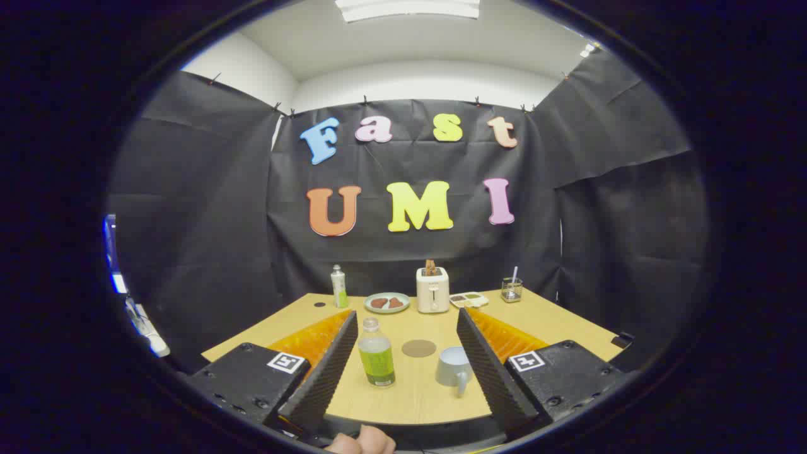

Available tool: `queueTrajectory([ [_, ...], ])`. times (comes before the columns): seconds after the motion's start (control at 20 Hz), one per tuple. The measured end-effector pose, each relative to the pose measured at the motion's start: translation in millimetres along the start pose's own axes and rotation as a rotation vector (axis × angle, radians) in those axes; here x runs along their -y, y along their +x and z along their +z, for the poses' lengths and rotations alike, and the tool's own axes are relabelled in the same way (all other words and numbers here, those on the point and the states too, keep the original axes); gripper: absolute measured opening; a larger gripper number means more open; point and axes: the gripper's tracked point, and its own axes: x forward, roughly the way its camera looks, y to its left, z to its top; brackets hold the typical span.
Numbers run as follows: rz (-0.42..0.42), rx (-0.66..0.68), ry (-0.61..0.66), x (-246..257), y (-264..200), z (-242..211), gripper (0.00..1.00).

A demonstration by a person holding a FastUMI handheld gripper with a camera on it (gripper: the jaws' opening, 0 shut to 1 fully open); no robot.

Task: Take the bottle from table, then pour the juice into the cup, finally place the bottle on the coaster

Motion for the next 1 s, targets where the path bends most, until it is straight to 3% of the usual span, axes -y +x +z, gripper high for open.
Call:
queueTrajectory([
  [1.0, -0.009, -0.054, -0.04, -0.8, 15.0, -18.5, 1.0],
])
